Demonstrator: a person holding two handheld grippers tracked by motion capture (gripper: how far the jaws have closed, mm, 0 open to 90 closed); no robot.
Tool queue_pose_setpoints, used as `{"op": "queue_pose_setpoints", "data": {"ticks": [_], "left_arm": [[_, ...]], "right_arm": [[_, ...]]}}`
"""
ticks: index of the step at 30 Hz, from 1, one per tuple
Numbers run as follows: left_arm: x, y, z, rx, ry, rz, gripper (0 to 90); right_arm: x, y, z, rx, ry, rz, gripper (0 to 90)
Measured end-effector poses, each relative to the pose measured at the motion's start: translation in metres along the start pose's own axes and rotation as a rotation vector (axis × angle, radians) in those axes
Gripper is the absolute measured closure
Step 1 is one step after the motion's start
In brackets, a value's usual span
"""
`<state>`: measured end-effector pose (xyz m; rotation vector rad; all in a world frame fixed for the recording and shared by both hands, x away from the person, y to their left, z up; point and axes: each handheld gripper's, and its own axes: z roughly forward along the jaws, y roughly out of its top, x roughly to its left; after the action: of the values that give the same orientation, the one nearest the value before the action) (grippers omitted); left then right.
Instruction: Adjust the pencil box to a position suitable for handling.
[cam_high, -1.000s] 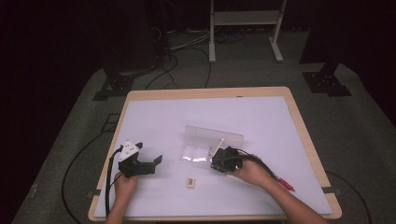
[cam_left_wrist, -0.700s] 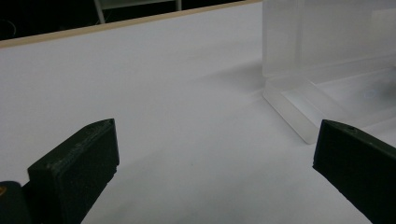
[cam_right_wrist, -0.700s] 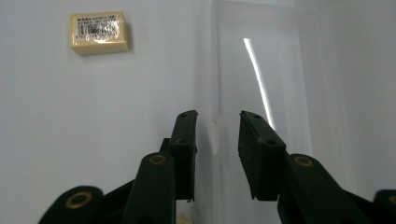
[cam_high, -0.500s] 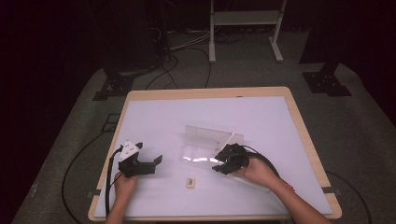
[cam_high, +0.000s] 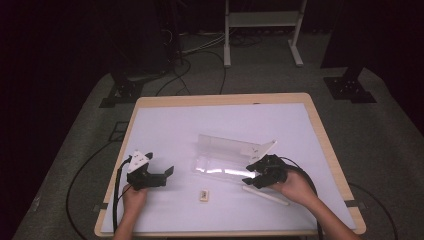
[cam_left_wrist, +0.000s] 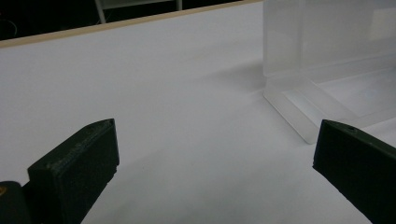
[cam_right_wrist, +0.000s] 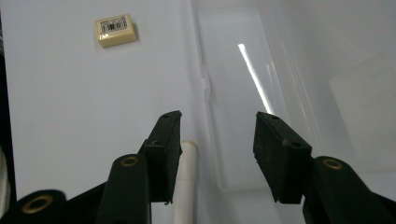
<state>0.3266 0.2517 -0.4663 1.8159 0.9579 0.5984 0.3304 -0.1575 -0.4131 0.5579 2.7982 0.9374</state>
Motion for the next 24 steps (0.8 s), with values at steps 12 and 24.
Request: {"op": "queue_pose_setpoints", "data": {"ticks": [12, 24], "left_arm": [[0.0, 0.0, 0.0, 0.003, 0.0, 0.004, 0.0], [0.0, 0.0, 0.0, 0.003, 0.001, 0.004, 0.0]], "right_arm": [[0.006, -0.024, -0.009, -0.01, 0.009, 0.048, 49.5], [0.016, -0.042, -0.012, 0.006, 0.016, 0.068, 49.3]]}}
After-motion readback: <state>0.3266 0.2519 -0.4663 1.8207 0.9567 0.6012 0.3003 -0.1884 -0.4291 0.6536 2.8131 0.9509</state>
